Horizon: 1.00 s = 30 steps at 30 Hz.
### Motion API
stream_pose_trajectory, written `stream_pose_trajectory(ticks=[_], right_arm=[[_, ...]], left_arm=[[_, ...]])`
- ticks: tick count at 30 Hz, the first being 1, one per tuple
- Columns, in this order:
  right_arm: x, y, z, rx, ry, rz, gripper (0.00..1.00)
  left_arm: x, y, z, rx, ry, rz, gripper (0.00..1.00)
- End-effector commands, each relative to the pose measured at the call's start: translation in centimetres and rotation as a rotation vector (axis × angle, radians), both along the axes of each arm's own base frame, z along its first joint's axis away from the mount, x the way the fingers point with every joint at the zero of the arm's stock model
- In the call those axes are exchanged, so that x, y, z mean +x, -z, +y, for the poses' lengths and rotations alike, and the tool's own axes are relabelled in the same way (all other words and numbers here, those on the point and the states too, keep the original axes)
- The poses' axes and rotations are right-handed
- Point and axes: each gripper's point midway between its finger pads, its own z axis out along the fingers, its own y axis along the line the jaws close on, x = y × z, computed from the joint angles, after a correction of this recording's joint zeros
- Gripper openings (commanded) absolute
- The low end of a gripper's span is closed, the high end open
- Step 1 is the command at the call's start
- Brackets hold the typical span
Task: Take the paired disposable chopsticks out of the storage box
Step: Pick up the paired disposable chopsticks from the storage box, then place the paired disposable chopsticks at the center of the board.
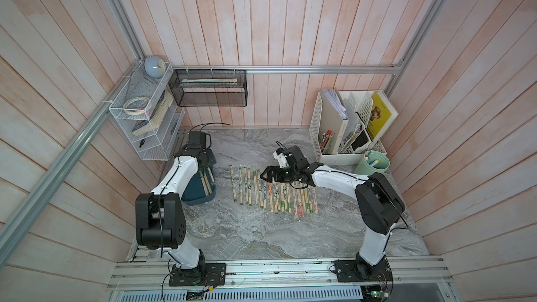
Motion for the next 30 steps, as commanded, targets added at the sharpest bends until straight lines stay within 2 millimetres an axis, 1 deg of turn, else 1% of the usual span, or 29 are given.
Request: stream_pose_trajectory(ticks=[1,2,4,7,10,13,14,16,18,19,21,22,23,25,26,27,28,30], right_arm=[[-0.3,0.7,-0.4,-0.004,-0.003,0.012,0.97],[-0.3,0.6,-0.5,-0.003,-0.001,0.01,0.97],[-0.4,0.6,-0.7,-0.005,0.002,0.008,0.97],[-0.5,0.7,-1.1,-0.008,0.008,0.008,0.97],[-0.6,0.7,-1.4,-0.009,0.014,0.009,0.97],[-0.7,0.8,-1.6,-0.01,0.017,0.009,0.97],[-0.7,0.9,-1.6,-0.01,0.017,0.011,0.97],[-0.7,0.8,-1.6,-0.01,0.017,0.01,0.97],[-0.7,0.8,-1.6,-0.008,0.015,0.011,0.97],[-0.7,0.9,-1.6,-0.008,0.016,0.012,0.97],[-0.6,0.8,-1.5,-0.008,0.014,0.01,0.97],[-0.6,0.7,-1.5,-0.008,0.013,0.01,0.97],[-0.5,0.8,-1.5,-0.009,0.014,0.009,0.97],[-0.6,0.7,-1.4,-0.006,0.011,0.009,0.97],[-0.6,0.7,-1.4,-0.004,0.009,0.009,0.97],[-0.6,0.7,-1.4,-0.003,0.008,0.009,0.97],[-0.5,0.7,-1.3,-0.002,0.008,0.009,0.97],[-0.5,0.6,-1.2,0.003,0.005,0.01,0.97]], left_arm=[[-0.5,2.5,-2.9,-0.023,0.054,0.063,0.0],[-0.6,3.5,-3.6,-0.023,0.071,0.083,0.0],[-0.7,5.3,-4.6,-0.018,0.091,0.117,0.0],[-1.0,7.7,-5.5,-0.008,0.11,0.159,0.0],[-1.4,9.4,-5.7,-0.008,0.114,0.19,0.0],[-1.7,10.3,-6.0,-0.011,0.123,0.203,0.0],[-1.8,10.4,-6.3,-0.018,0.134,0.203,0.06],[-1.8,10.3,-6.6,-0.022,0.14,0.199,0.34],[-1.5,9.1,-6.7,-0.029,0.14,0.167,0.45],[-1.2,7.9,-6.6,-0.027,0.133,0.133,0.52],[-0.7,5.4,-5.6,0.004,0.098,0.07,0.66],[-0.5,4.1,-4.6,0.018,0.065,0.04,0.73],[-0.4,3.1,-3.2,0.023,0.028,0.017,0.74],[-0.6,2.1,-0.1,0.034,-0.055,0.002,0.74],[-0.8,2.1,1.7,0.034,-0.098,0.005,0.74],[-1.1,2.3,3.1,0.034,-0.129,0.017,0.73],[-1.5,2.8,4.5,0.03,-0.162,0.037,0.69],[-2.0,4.0,6.4,0.023,-0.199,0.071,0.61]])
